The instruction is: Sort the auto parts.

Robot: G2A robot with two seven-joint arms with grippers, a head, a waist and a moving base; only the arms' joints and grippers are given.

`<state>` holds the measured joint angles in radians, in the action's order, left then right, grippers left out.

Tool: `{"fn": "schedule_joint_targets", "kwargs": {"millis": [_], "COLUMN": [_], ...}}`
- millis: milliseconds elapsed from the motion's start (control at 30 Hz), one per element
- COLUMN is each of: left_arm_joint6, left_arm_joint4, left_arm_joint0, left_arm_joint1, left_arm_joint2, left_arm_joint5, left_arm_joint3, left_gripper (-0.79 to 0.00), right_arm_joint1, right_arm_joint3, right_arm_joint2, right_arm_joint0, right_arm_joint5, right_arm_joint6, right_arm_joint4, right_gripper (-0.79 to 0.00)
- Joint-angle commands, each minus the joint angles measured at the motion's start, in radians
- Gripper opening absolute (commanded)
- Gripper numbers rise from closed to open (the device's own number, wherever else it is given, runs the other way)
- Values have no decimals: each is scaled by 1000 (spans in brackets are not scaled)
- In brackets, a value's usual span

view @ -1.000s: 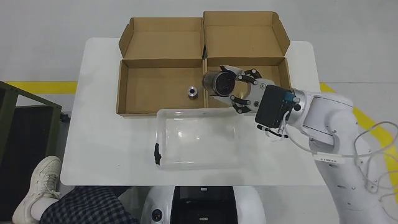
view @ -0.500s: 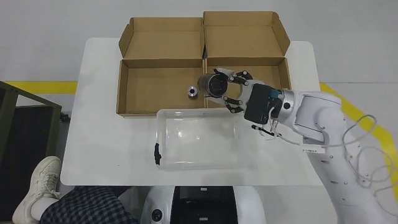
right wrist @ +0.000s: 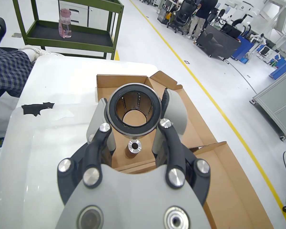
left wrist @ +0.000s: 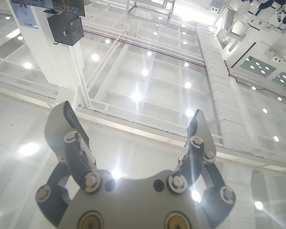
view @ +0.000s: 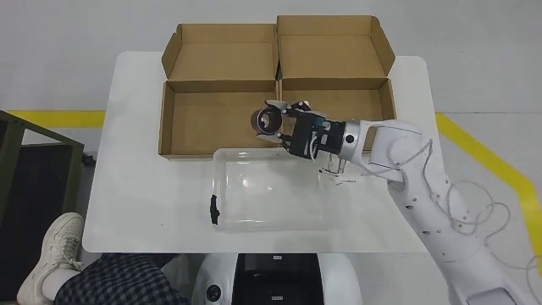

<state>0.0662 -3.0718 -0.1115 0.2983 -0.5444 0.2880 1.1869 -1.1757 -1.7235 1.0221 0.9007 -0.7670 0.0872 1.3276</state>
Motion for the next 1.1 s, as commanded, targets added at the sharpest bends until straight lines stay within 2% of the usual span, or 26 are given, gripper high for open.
{"fn": "schedule_joint_targets", "kwargs": {"millis": [0,433,1067], "left_arm_joint6": [0,0,0], "left_arm_joint4": [0,0,0], "left_arm_joint0": [0,0,0], "left_arm_joint1": [0,0,0], "left_arm_joint2": [0,0,0], "left_arm_joint5": [0,0,0], "left_arm_joint3": [0,0,0], "left_gripper": [0,0,0], "right_arm_joint1": [-8,-77,-176], "right_arm_joint3": [39,279,560], "right_arm_joint2": [-27,-199,-355], "right_arm_joint0": [-22,-182,-327], "right_arm_joint5": [21,105,120], "right_arm_joint6": [5,19,33], "right_arm_joint4": [1,-30,-79], "right_gripper": [-785,-785,-785]}}
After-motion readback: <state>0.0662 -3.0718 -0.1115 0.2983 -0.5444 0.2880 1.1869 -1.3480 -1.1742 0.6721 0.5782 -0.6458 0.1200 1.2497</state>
